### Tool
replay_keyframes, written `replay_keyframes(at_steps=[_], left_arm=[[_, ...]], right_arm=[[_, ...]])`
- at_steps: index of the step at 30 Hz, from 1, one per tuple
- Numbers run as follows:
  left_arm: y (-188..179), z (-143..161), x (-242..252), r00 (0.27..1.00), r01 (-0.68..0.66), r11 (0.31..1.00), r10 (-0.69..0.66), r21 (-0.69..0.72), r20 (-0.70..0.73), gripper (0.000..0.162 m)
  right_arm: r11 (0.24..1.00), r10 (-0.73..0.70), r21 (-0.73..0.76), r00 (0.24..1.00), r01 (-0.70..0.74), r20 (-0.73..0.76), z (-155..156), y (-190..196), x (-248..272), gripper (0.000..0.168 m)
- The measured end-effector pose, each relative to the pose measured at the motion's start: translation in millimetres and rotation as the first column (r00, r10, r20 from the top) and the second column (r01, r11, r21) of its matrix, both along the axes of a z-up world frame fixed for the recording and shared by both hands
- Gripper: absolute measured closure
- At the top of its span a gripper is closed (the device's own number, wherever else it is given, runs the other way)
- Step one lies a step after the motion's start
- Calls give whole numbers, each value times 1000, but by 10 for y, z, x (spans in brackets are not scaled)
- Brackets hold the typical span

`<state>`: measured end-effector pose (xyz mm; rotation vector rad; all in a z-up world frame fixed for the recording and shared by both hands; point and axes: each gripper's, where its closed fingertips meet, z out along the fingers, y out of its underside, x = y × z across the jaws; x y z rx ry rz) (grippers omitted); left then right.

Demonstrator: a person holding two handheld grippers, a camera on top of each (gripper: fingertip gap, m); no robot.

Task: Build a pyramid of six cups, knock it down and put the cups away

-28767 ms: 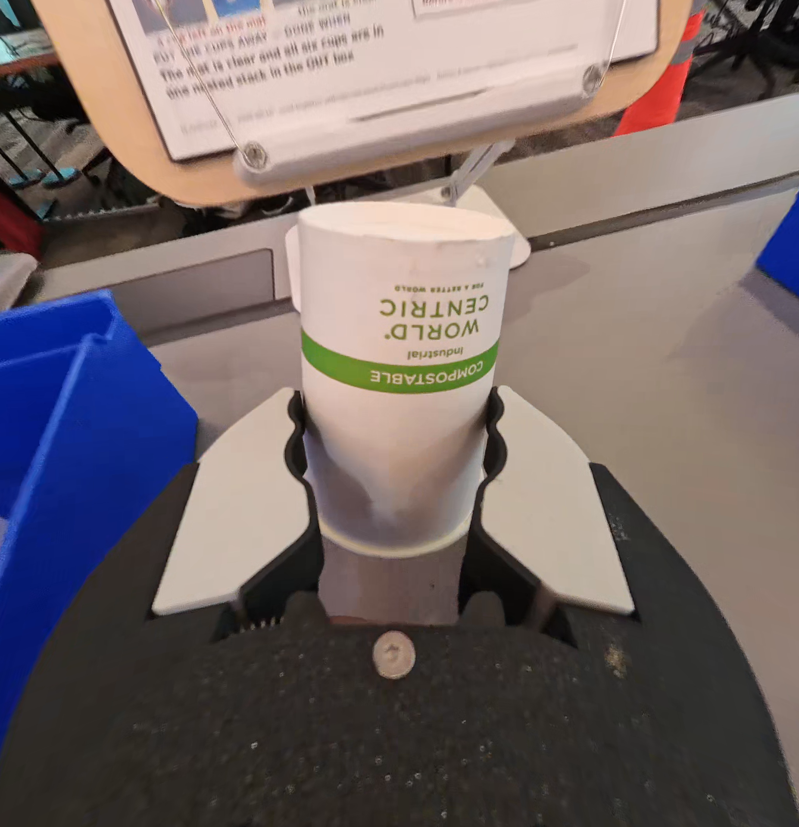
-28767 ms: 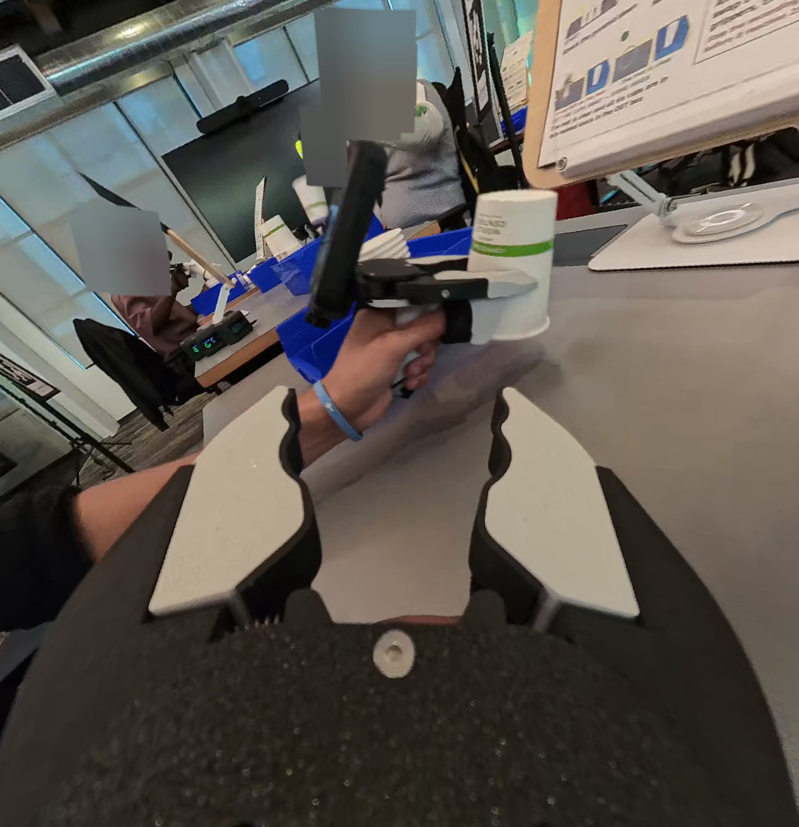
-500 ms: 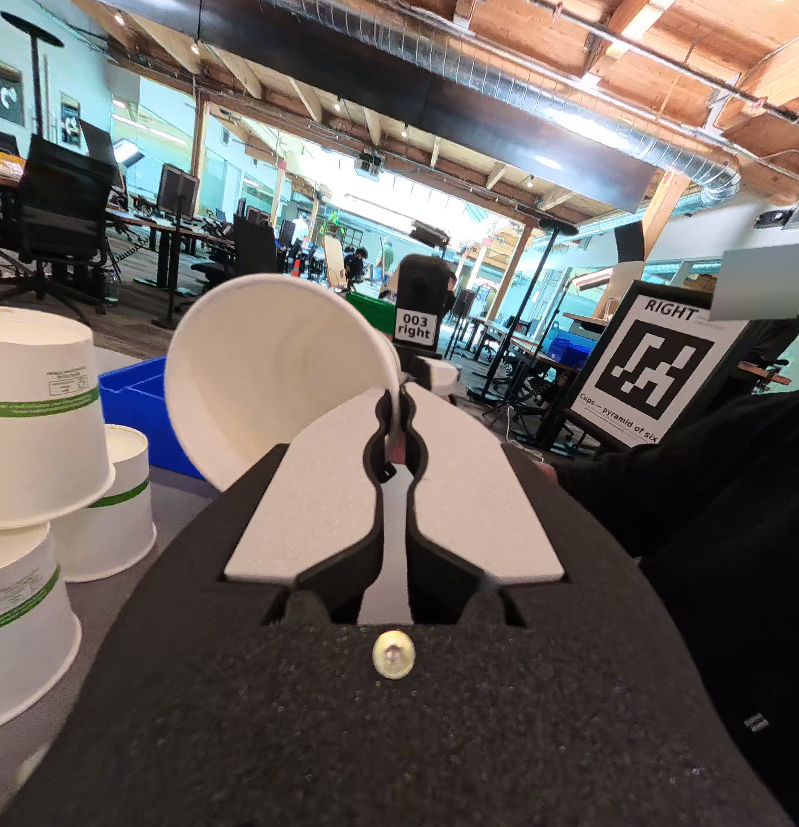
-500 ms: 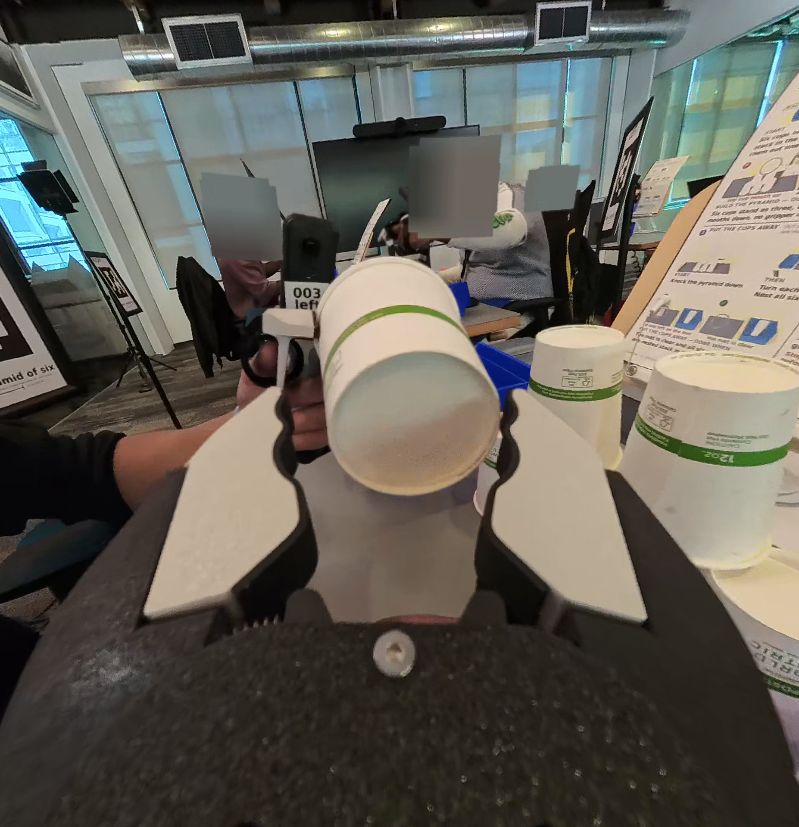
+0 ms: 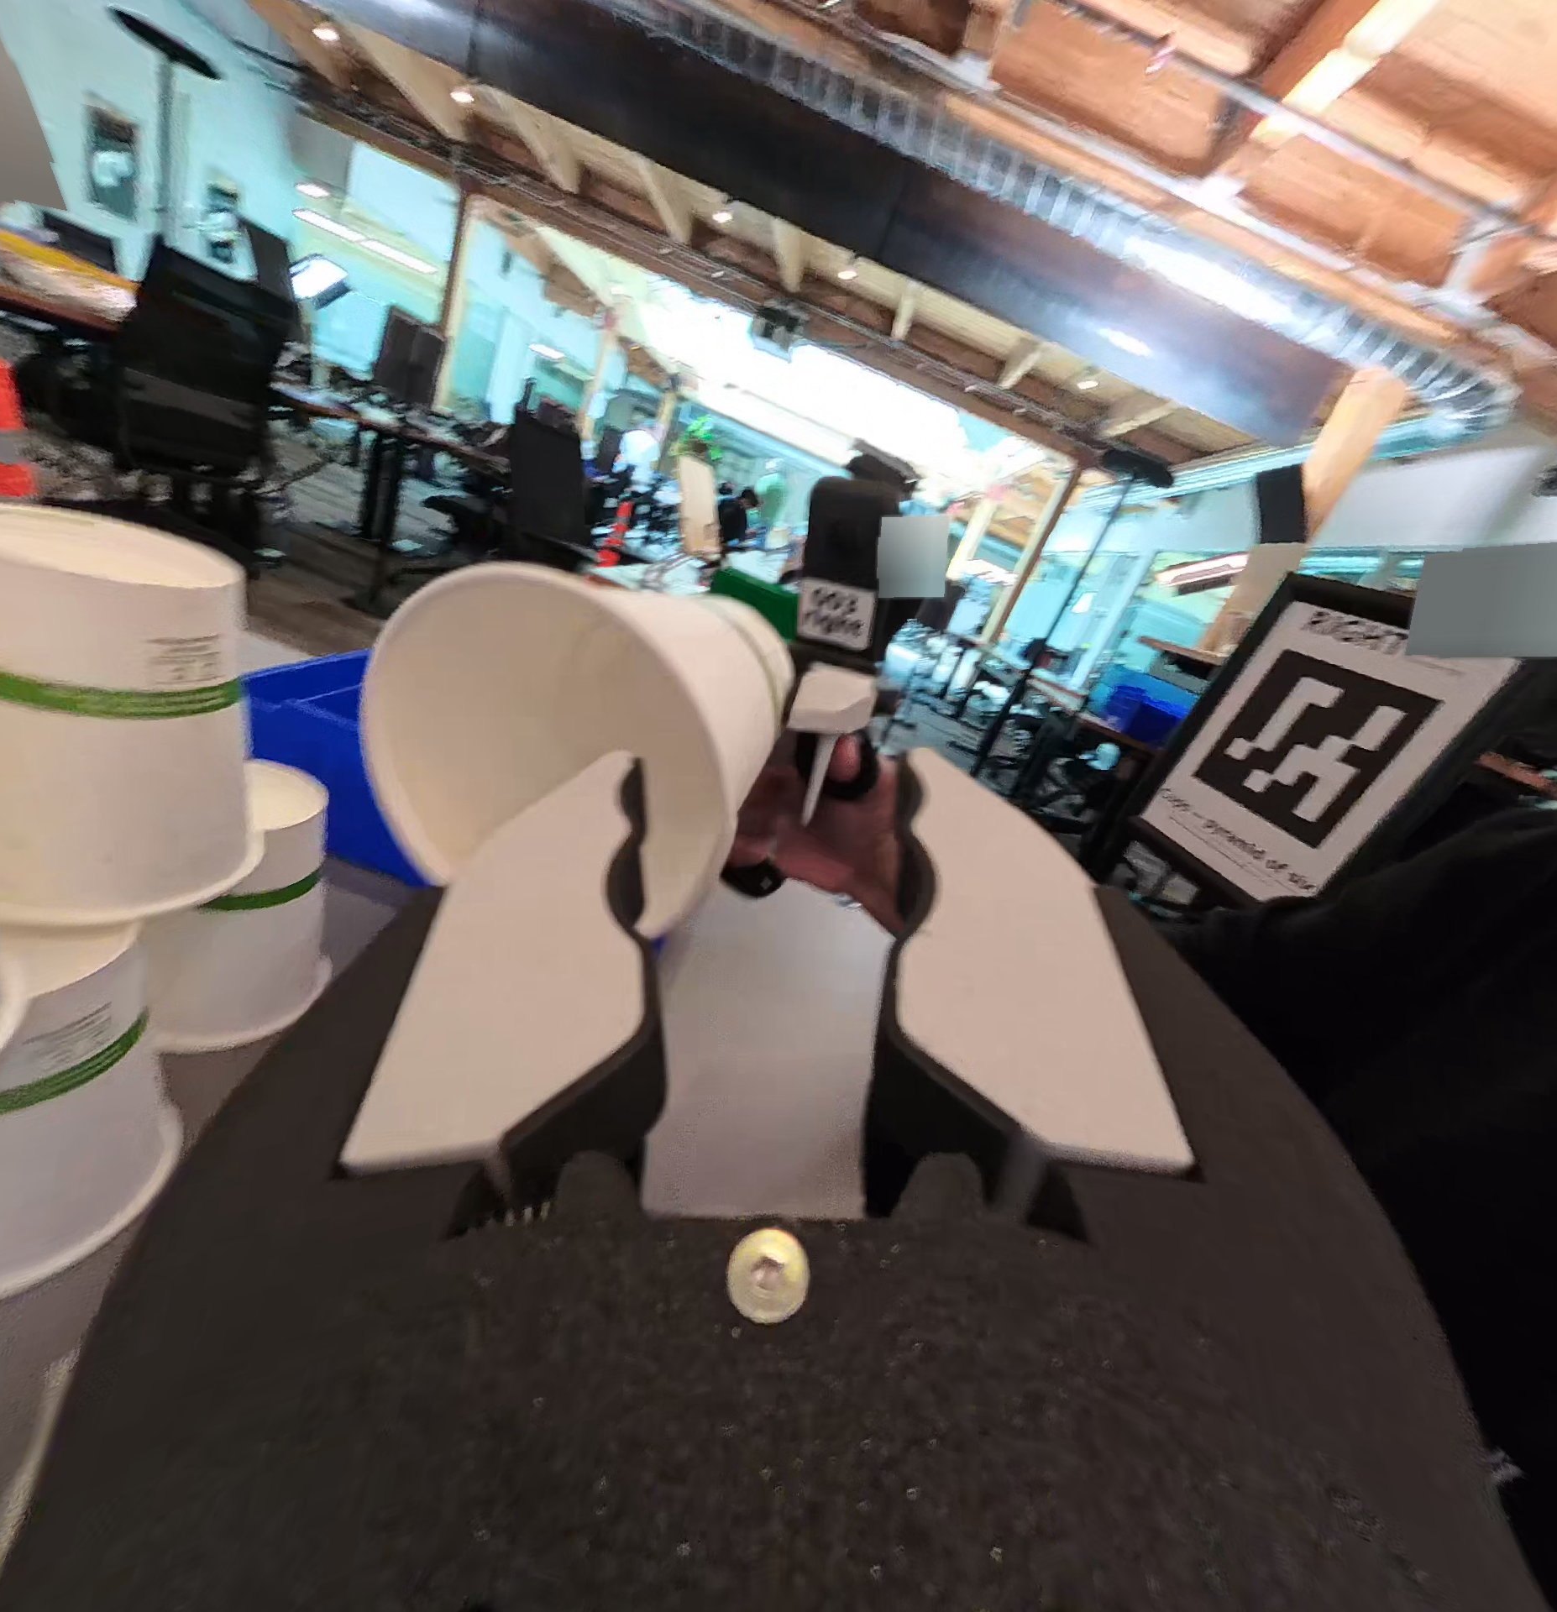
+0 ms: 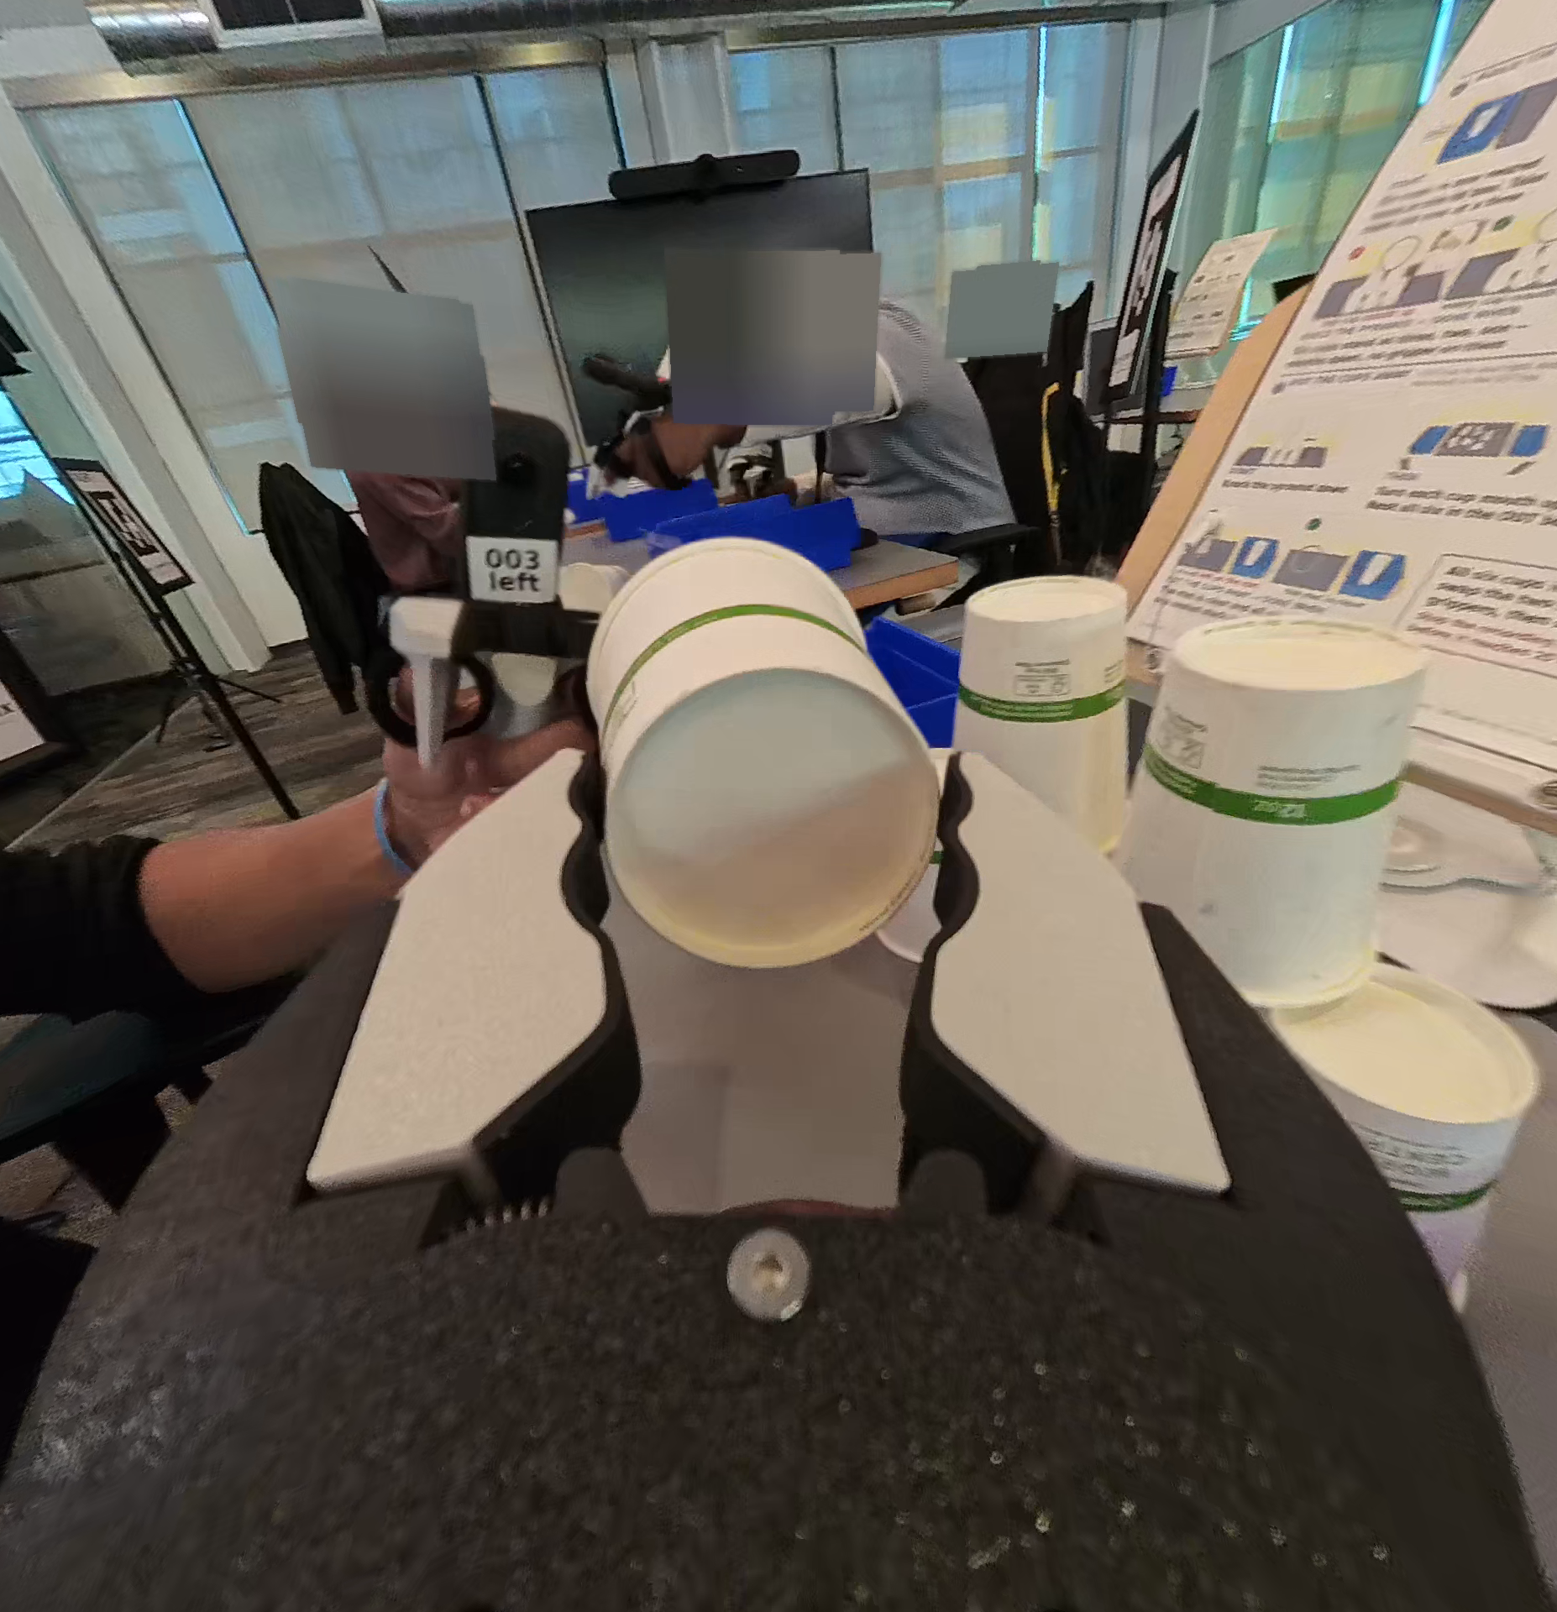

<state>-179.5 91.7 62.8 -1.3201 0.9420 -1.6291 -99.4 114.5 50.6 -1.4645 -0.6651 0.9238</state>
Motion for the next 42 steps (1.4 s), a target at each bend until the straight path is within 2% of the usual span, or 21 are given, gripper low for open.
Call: replay_keyframes(at_steps=[1,2,4,6,8,11,15,19,24,28,33,36,40,42], left_arm=[[60,-79,-47,998,-56,998,56,3,-43,92],[126,-192,-105,987,-128,992,128,8,-92,84],[193,-476,-213,951,-260,966,255,-1,-176,84],[116,-828,-249,919,-329,943,305,-57,-251,86],[-52,-1170,-209,899,-344,934,296,-101,-322,88],[-292,-1524,-101,862,-329,939,254,-102,-439,91],[-459,-1624,14,829,-312,950,280,14,-483,91],[-555,-1686,77,794,-289,947,320,143,-517,91],[-625,-1781,104,781,-250,951,309,182,-543,90],[-617,-1801,101,783,-241,955,296,171,-547,89],[-635,-1792,109,791,-230,960,281,162,-543,90],[-647,-1806,119,786,-222,959,283,175,-550,89],[-643,-1840,125,779,-221,960,281,174,-560,86],[-645,-1866,125,778,-216,963,270,162,-567,86]], right_arm=[[1000,-16,3,1000,16,3,54,29,54,95],[999,-32,9,999,32,6,132,61,113,95],[997,-70,40,996,68,51,335,139,216,95],[990,-125,90,978,111,169,569,284,285,95],[982,-170,137,932,132,320,842,491,303,95],[980,-193,161,788,121,584,1181,892,262,95],[994,-109,80,517,77,849,1350,1396,112,95],[988,72,-112,321,108,944,1236,1721,1,94],[941,267,-301,204,157,942,935,1834,-82,95],[919,333,-357,157,169,930,759,1861,-105,95],[908,368,-394,177,142,913,642,1902,-224,94],[900,391,-411,145,149,909,554,1897,-208,94],[893,405,-429,173,137,898,555,1877,-259,94],[899,392,-415,161,143,906,548,1890,-249,94]])
